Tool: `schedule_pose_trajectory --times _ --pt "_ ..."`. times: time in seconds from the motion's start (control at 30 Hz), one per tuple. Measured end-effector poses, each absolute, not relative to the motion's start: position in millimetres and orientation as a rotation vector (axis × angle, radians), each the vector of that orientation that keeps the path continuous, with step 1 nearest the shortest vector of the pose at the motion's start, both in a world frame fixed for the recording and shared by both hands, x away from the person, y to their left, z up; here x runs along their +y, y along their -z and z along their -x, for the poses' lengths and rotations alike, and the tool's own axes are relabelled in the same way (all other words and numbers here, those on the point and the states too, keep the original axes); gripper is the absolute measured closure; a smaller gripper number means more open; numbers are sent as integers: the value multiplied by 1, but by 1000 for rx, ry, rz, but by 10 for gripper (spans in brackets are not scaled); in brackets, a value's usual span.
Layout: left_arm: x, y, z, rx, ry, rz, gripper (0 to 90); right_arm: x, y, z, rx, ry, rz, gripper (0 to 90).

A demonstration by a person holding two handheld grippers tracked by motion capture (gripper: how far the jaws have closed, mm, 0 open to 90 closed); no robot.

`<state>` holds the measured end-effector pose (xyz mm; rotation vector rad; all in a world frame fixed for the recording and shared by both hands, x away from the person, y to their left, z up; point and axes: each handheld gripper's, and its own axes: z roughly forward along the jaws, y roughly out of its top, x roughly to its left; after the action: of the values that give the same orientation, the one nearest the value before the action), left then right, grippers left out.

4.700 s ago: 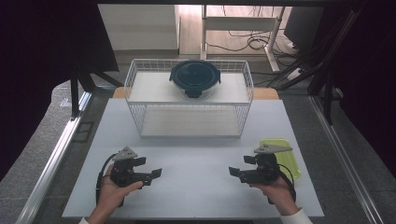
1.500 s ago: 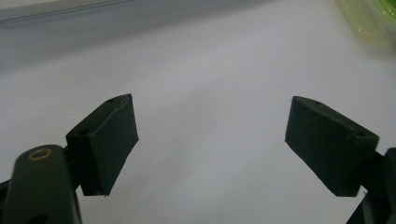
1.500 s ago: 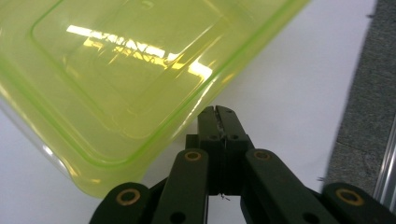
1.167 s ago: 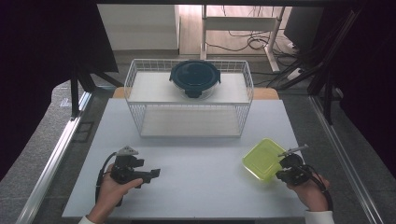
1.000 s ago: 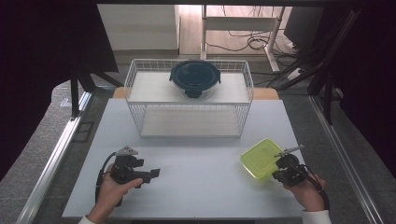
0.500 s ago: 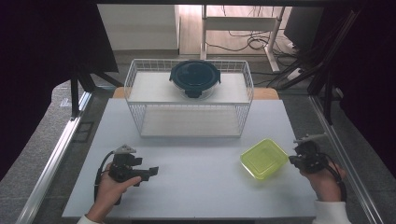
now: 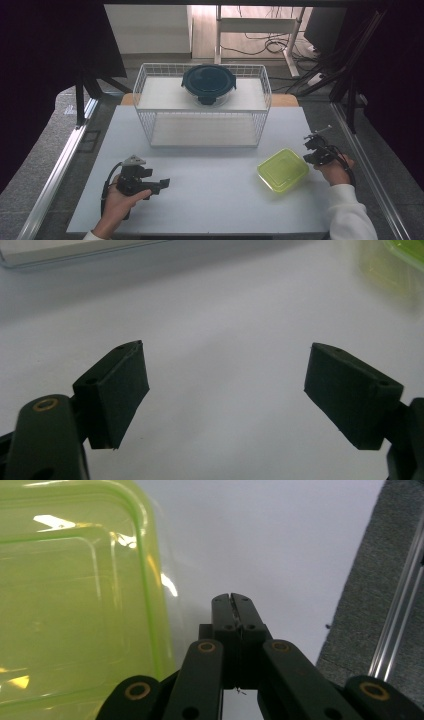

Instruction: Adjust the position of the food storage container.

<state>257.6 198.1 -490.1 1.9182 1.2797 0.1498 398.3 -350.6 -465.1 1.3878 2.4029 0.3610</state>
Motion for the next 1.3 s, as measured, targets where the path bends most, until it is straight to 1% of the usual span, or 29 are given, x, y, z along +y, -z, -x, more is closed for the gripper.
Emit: schedule_pose_trajectory --times 0.17,0.4,0.8,1.1,1.3 --pt "200 491 -258 1289 -145 -1914 166 -347 464 -392 2425 -355 -1368 891" --pt "199 486 -255 1274 -187 -1905 171 -345 464 -379 2465 -418 -1380 891" --pt "202 491 -258 1300 -168 -1910 170 -332 472 -349 2493 -467 -1396 890" --pt "202 491 -255 1306 -175 -1908 170 -315 471 -325 2516 -506 -1379 890" --pt "202 491 -255 1310 -189 -1918 170 -301 471 -318 2553 -528 -1339 890"
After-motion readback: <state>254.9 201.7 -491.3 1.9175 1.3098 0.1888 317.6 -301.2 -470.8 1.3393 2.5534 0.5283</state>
